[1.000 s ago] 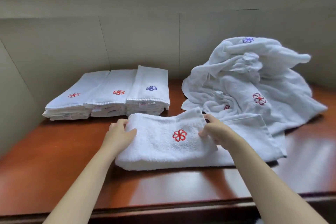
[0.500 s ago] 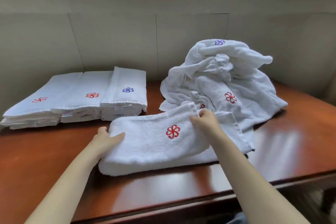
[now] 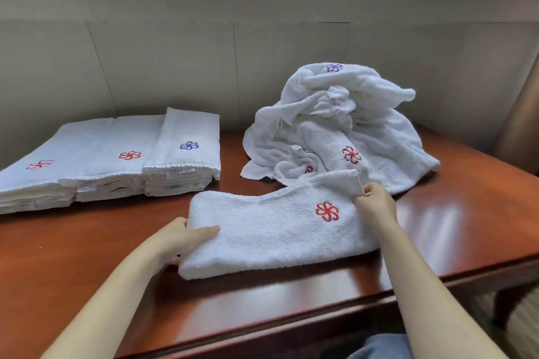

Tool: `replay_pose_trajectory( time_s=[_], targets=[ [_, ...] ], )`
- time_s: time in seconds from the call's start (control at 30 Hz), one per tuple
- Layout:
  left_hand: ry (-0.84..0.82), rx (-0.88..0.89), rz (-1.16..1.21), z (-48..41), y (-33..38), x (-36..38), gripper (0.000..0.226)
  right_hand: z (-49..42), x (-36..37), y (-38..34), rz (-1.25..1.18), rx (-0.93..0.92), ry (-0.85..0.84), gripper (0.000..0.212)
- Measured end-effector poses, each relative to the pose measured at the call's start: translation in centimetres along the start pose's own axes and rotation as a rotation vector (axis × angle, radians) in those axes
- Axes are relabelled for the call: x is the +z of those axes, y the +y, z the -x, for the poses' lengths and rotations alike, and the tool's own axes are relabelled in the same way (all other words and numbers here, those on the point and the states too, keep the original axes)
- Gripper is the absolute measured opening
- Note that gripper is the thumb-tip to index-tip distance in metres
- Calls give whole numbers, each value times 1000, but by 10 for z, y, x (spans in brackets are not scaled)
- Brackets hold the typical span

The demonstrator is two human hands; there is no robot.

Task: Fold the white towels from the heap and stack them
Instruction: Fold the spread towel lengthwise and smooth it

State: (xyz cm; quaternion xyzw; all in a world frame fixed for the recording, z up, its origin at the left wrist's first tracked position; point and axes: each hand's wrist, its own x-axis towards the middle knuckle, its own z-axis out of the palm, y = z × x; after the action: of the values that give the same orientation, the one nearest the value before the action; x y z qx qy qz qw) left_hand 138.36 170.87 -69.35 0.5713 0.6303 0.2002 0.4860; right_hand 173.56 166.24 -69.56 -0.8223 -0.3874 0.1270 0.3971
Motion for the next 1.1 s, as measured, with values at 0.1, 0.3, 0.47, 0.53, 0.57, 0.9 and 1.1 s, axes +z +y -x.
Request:
replay_pose_trajectory(
  time_s=[0.1,0.3,0.47,0.53,0.57,0.9,1.1],
  targets=[
    [3,17,51,-3,0,-2,35,0,1,0,1,1,18,6],
    [133,5,69,-3,-5,-69,20,10,13,-25,-205,15,-186,23],
    [321,-163,-128,-4,-42,-101,51,34,56,-60,-207,-115,-414,12],
    [359,-167,-206,-5,-50,-103,56,38,66,-65,-221,-160,-388,10],
    [373,-155,-242,-6,-52,-103,54,39,68,-66,-255,-164,-374,6],
    [375,-126,-356,-8,-59,-97,59,40,68,-65,42,-101,-382,12],
    [233,-211,-19,3,-57,-95,46,45,58,-56,320,-148,-359,36]
  ],
)
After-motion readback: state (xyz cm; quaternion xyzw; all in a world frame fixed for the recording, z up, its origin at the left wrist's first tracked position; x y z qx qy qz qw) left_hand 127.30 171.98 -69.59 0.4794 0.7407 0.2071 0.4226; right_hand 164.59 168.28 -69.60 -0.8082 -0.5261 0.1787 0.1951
